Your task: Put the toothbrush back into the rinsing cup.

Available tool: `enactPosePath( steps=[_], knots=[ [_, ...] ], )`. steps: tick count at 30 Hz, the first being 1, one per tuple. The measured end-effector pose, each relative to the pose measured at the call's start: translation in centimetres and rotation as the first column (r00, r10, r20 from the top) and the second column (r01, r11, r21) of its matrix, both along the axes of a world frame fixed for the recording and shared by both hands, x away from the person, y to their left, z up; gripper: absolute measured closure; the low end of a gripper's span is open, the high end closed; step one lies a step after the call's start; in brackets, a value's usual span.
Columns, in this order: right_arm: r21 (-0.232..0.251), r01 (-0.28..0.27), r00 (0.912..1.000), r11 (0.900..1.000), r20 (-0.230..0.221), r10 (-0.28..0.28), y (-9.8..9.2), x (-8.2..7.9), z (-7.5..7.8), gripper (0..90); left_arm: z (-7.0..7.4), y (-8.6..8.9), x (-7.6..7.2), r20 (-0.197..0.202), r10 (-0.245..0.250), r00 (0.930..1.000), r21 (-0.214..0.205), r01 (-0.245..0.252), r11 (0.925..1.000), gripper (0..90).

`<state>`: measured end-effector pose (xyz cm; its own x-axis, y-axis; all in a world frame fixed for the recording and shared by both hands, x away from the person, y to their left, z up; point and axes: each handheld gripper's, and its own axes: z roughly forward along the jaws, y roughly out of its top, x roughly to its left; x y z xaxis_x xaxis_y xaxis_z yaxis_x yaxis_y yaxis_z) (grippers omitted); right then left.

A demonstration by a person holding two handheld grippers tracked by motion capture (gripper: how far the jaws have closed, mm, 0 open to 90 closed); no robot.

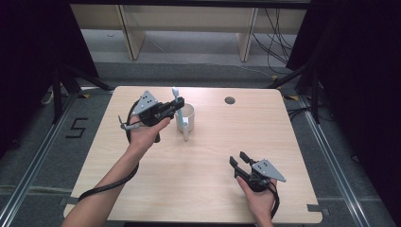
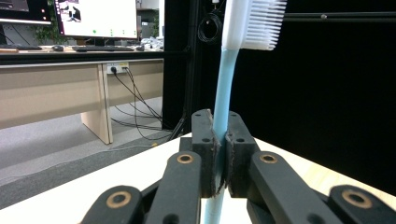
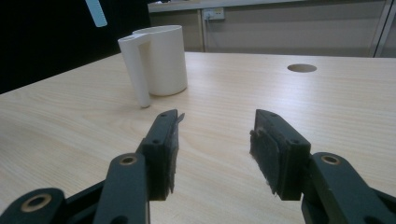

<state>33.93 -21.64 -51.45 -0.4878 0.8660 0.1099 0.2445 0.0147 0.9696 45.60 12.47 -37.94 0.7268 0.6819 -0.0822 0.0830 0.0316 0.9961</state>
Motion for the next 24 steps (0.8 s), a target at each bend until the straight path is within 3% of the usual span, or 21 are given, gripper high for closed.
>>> enactPosePath(
  steps=[3, 24],
  knots=[
    [-0.010, 0.004, 0.9999, 0.9999, 0.013, -0.004, -0.1, 0.1, 0.0, 51.7, -0.2, -0.2, 0.2, 0.004, 0.000, 1.0000, 0.002, 0.000, 1.0000, 84.9],
    [0.018, 0.003, 0.9999, 0.9998, -0.011, -0.003, 0.0, -0.1, 0.0, 51.5, -1.2, -1.2, 2.0, -0.004, 0.010, 0.9999, 0.015, -0.010, 0.9998, 85.0]
  ],
)
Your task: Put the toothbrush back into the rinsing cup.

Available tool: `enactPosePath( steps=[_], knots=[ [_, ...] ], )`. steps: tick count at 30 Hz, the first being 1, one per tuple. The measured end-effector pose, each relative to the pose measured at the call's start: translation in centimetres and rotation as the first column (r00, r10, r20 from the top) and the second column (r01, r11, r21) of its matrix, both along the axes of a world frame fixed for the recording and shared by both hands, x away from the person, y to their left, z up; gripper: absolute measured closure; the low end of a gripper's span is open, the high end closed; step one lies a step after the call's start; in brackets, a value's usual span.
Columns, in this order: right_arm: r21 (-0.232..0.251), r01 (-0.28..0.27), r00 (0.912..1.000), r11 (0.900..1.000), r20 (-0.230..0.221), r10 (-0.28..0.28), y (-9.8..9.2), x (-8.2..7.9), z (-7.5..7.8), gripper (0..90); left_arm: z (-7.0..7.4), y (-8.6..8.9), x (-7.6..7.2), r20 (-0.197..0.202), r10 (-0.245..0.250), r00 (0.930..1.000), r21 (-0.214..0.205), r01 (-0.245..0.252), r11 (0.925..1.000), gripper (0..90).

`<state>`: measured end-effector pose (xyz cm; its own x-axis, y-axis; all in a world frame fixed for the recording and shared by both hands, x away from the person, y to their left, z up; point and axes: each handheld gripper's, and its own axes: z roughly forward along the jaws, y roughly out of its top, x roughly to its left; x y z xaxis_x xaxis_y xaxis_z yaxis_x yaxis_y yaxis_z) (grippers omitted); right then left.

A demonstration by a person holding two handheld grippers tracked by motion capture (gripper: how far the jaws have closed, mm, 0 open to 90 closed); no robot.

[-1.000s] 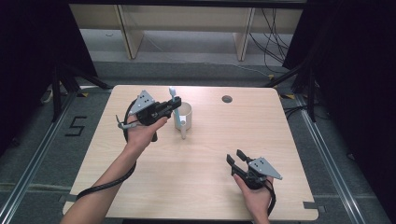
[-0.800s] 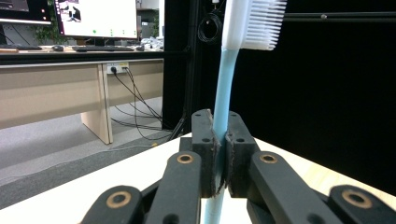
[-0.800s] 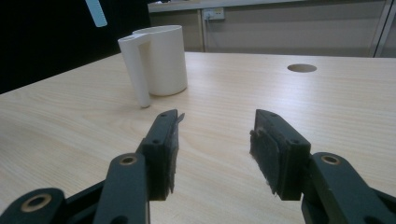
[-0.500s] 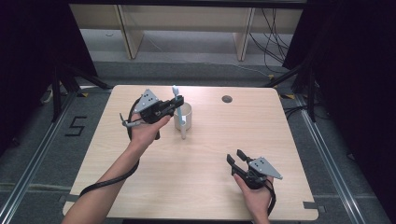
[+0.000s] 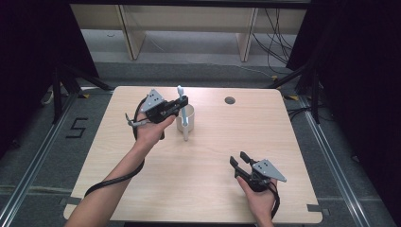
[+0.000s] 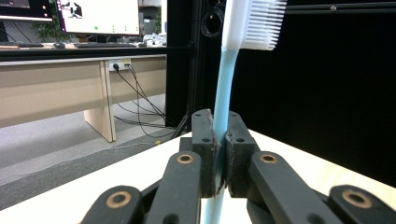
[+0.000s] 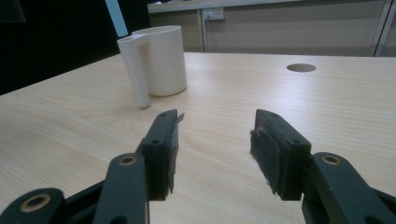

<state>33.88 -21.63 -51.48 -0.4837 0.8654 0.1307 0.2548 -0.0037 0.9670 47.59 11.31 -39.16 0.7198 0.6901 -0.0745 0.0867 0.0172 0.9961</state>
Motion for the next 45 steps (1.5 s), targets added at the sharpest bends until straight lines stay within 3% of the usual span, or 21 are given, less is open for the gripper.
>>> enactPosePath(
  steps=[11, 12, 15, 16, 17, 19, 21, 23, 25, 26, 29, 33, 35, 45],
  knots=[
    [-0.020, 0.000, 0.9998, 0.9998, -0.020, 0.000, -0.2, -0.1, 0.1, 51.4, -0.7, -0.1, 0.2, -0.008, 0.007, 0.9999, 0.014, -0.007, 0.9999, 84.9],
    [-0.025, -0.001, 1.0000, 0.9997, 0.001, 0.001, -0.2, 0.0, 0.0, 51.4, -0.8, -0.1, 0.2, -0.011, 0.007, 0.9999, 0.013, -0.007, 0.9999, 84.9],
    [-0.022, 0.008, 0.9999, 0.9997, -0.007, -0.008, -0.2, -0.1, 0.1, 51.4, -1.0, -0.1, 0.4, -0.011, 0.008, 0.9999, 0.011, -0.008, 0.9999, 84.9],
    [-0.030, 0.008, 0.9999, 0.9995, 0.010, -0.007, -0.3, 0.0, 0.0, 51.4, -1.1, -0.1, 0.5, -0.012, 0.010, 0.9999, 0.013, -0.010, 0.9999, 84.9],
    [-0.020, 0.003, 0.9998, 0.9998, 0.022, -0.003, -0.3, 0.1, 0.0, 51.4, -1.1, 0.0, 0.5, -0.009, 0.009, 0.9999, 0.011, -0.008, 0.9999, 84.9],
    [0.009, 0.004, 1.0000, 1.0000, -0.008, -0.004, -0.1, -0.1, 0.0, 51.3, -1.2, 0.0, 0.6, -0.014, 0.010, 0.9998, 0.018, -0.010, 0.9998, 84.9],
    [-0.017, -0.001, 0.9998, 0.9999, 0.017, 0.002, -0.3, 0.0, 0.0, 51.4, -1.4, 0.0, 0.6, -0.015, 0.012, 0.9998, 0.018, -0.011, 0.9998, 84.9],
    [-0.002, -0.001, 1.0000, 1.0000, 0.003, 0.001, -0.1, -0.1, -0.1, 51.4, -1.6, 0.0, 0.6, -0.017, 0.012, 0.9998, 0.020, -0.012, 0.9997, 84.9],
    [-0.022, 0.006, 0.9998, 0.9997, 0.019, -0.005, -0.2, 0.0, -0.1, 51.2, -1.8, -0.1, 0.7, -0.018, 0.013, 0.9998, 0.017, -0.012, 0.9998, 84.9],
    [-0.043, 0.013, 0.9999, 0.9990, -0.001, -0.013, -0.3, -0.1, 0.0, 51.2, -2.0, -0.1, 0.8, -0.020, 0.013, 0.9997, 0.021, -0.013, 0.9997, 84.9],
    [-0.024, 0.004, 0.9999, 0.9997, 0.014, -0.004, -0.1, 0.0, -0.1, 51.2, -2.4, -0.1, 0.9, -0.027, 0.015, 0.9995, 0.025, -0.014, 0.9996, 84.9],
    [-0.025, 0.012, 0.9999, 0.9996, -0.001, -0.012, -0.1, -0.1, -0.1, 51.2, -2.7, -0.1, 1.0, -0.028, 0.016, 0.9995, 0.026, -0.016, 0.9995, 84.9],
    [-0.001, 0.005, 1.0000, 1.0000, 0.007, -0.005, 0.0, -0.1, -0.1, 51.2, -2.8, -0.2, 1.0, -0.027, 0.016, 0.9995, 0.027, -0.015, 0.9995, 84.9],
    [0.002, 0.001, 1.0000, 1.0000, 0.001, -0.001, 0.0, -0.1, -0.1, 51.2, -3.3, -0.4, 1.1, -0.021, 0.014, 0.9997, 0.032, -0.014, 0.9994, 84.9]
  ],
)
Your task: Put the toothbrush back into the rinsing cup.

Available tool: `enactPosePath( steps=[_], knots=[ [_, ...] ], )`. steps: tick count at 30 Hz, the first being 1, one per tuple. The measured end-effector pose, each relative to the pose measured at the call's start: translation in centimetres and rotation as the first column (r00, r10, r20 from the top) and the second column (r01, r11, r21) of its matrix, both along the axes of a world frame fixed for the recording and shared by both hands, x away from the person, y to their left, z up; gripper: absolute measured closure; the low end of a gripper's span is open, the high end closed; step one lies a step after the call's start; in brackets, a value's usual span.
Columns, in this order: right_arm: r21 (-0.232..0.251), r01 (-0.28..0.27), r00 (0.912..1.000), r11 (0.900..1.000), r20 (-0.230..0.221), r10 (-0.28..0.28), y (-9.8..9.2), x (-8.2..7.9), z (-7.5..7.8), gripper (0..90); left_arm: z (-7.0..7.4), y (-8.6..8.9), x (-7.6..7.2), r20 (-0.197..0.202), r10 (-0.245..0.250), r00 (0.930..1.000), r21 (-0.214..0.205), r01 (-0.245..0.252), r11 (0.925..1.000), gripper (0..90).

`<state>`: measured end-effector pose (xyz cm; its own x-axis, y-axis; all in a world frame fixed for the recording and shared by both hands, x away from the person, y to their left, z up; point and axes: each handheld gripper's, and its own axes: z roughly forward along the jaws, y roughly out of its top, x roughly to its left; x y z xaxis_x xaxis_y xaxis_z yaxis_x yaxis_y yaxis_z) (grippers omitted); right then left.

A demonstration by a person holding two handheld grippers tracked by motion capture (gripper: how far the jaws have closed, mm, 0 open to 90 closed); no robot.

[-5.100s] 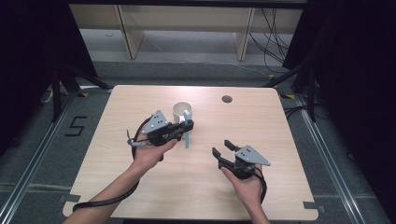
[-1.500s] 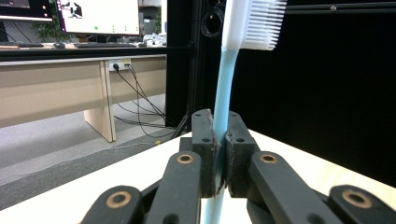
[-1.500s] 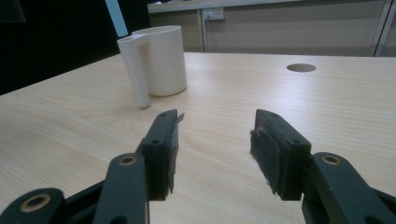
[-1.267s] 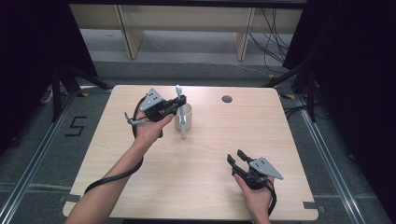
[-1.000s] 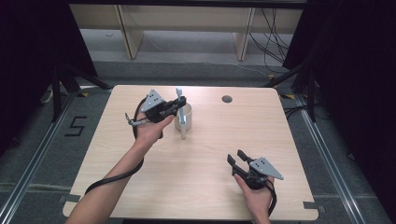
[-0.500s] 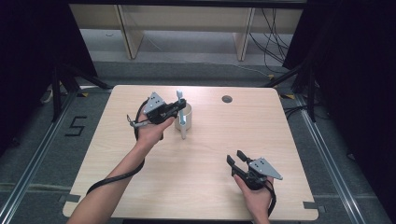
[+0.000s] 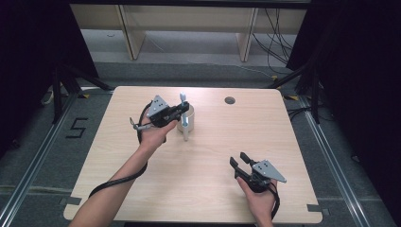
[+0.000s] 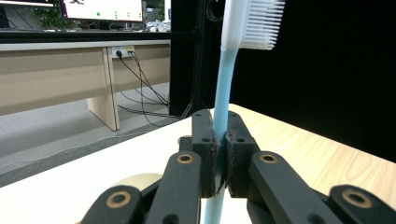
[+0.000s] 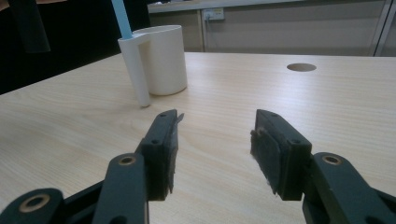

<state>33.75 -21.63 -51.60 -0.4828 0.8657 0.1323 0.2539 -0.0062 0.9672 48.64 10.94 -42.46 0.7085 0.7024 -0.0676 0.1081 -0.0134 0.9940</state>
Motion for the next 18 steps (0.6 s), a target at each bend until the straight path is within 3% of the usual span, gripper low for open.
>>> enactPosePath(
  steps=[13, 15, 18],
  knots=[
    [0.001, -0.010, 0.9999, 0.9999, -0.004, 0.010, 0.0, 0.0, 0.0, 51.2, -1.0, -0.3, 0.1, -0.010, 0.005, 0.9999, 0.010, -0.005, 0.9999, 84.8],
    [-0.020, -0.003, 0.9999, 0.9998, 0.011, 0.003, 0.0, 0.0, 0.0, 51.1, -1.3, -0.3, 0.2, -0.013, 0.009, 0.9999, 0.010, -0.009, 0.9999, 84.8],
    [-0.052, 0.007, 0.9998, 0.9986, -0.018, -0.008, -0.1, -0.2, 0.1, 51.0, -1.7, -0.3, 0.2, -0.019, 0.010, 0.9998, 0.008, -0.010, 0.9999, 84.8]
  ],
)
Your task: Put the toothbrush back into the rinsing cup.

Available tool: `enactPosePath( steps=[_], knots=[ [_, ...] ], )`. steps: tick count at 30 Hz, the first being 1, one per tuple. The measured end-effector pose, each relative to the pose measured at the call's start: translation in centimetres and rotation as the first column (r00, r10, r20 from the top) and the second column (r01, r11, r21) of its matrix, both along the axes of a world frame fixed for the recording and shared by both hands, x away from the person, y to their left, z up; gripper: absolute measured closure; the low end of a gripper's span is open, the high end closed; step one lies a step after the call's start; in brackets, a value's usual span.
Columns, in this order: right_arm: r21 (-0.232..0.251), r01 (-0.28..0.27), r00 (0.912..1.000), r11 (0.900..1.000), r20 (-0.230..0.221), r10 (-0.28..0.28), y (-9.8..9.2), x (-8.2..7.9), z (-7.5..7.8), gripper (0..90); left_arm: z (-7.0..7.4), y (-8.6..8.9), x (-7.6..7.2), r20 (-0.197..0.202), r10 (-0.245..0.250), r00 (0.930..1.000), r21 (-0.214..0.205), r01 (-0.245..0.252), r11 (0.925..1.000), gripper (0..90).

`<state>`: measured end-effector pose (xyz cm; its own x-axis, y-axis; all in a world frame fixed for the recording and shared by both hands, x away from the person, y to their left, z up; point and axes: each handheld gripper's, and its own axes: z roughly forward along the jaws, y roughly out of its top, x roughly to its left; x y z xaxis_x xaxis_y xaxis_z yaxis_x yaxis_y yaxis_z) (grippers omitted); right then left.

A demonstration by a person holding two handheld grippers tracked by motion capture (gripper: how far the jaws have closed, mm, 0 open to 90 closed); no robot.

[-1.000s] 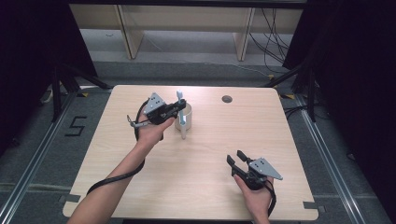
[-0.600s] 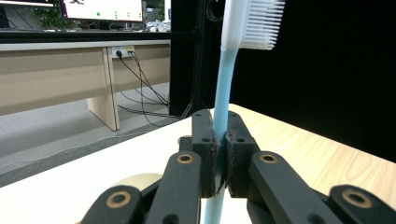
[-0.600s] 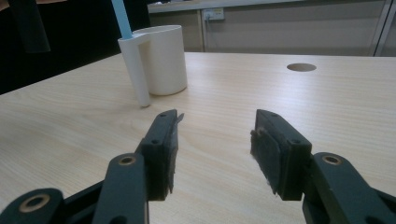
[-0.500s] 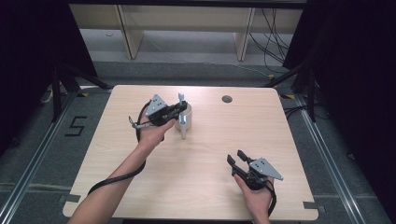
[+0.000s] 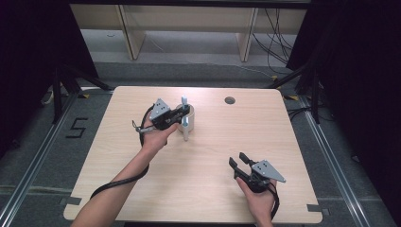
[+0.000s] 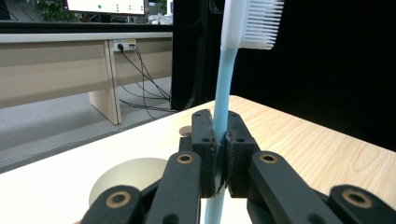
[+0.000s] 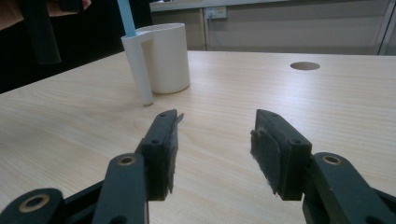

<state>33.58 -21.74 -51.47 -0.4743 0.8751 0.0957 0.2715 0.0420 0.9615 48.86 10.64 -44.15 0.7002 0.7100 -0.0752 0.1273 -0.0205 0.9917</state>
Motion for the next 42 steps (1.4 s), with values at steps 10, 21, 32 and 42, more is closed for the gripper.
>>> enactPosePath(
  steps=[10, 21, 32, 42],
  knots=[
    [0.009, -0.012, 0.9998, 0.9999, 0.014, 0.012, 0.1, 0.1, -0.1, 50.9, -1.0, -0.1, 0.0, -0.006, 0.003, 1.0000, 0.002, -0.003, 1.0000, 84.8],
    [0.009, -0.013, 0.9998, 0.9999, 0.013, 0.013, 0.1, 0.1, -0.1, 50.8, -1.6, -0.1, 0.0, -0.011, 0.006, 0.9999, -0.001, -0.006, 1.0000, 84.8],
    [0.023, -0.019, 0.9996, 0.9995, 0.022, 0.019, 0.1, 0.2, -0.1, 50.8, -2.3, -0.2, 0.1, -0.019, 0.007, 0.9998, 0.004, -0.007, 1.0000, 84.6],
    [0.023, -0.022, 0.9995, 0.9995, 0.024, 0.021, 0.1, 0.2, -0.1, 50.7, -2.6, -0.4, 0.2, -0.028, 0.008, 0.9996, 0.004, -0.008, 1.0000, 84.5]
  ],
)
